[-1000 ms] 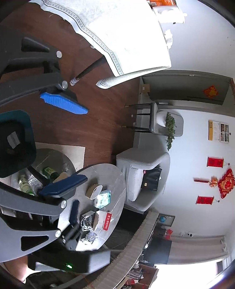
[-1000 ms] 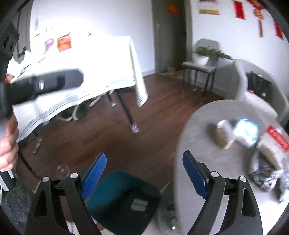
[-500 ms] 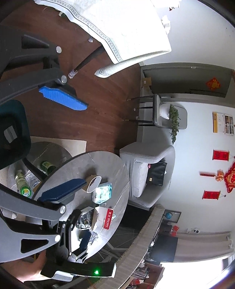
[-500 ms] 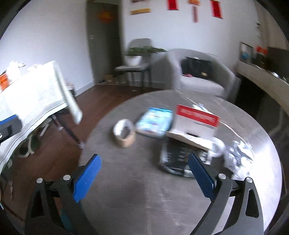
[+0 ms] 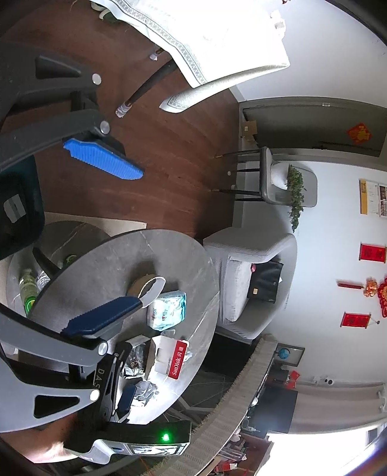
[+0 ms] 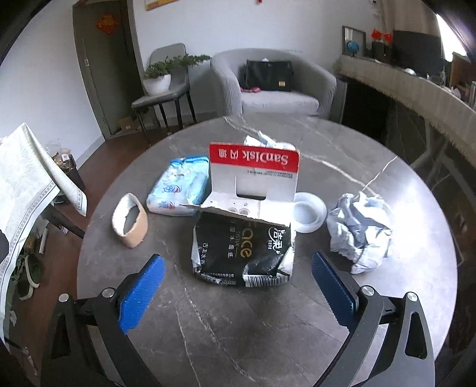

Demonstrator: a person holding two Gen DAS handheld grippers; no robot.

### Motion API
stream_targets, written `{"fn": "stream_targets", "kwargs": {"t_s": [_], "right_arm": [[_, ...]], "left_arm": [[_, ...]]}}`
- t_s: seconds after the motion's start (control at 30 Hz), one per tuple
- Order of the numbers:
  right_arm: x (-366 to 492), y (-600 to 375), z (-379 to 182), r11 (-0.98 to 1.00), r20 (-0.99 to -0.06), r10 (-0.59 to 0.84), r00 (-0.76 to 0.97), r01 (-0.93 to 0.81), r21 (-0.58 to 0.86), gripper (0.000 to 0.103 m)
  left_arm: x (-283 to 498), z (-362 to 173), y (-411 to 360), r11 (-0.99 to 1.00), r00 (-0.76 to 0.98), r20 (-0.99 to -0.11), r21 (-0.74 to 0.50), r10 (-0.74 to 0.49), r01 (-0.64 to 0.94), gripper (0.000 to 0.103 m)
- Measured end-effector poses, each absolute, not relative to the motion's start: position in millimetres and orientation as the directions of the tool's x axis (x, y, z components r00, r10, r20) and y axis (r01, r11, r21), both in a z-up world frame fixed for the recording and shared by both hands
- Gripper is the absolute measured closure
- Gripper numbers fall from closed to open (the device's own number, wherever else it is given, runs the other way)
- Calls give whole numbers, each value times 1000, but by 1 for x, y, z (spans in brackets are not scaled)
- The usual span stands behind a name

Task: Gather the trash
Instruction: 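Grasp the black Face tissue packet with the right tool while the left tool approaches the second ring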

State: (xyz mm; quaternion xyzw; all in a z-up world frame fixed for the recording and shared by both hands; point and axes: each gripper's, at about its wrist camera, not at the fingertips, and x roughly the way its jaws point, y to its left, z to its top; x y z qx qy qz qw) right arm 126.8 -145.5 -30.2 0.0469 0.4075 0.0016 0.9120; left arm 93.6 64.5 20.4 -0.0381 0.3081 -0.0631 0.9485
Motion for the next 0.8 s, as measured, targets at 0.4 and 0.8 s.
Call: {"fn": "stream_targets", "kwargs": {"t_s": [0.4,0.8], "right_arm": [[136,-159,-33,982,-754,128,644,24,187,4],[149,-160,-30,987,-769,149,621,-48,152,23]], "left_arm": [[125,-3,34,987,750,-642,-106,-159,118,17],[156,-20,16,988,713,-685,-98,-153,118,17]]}}
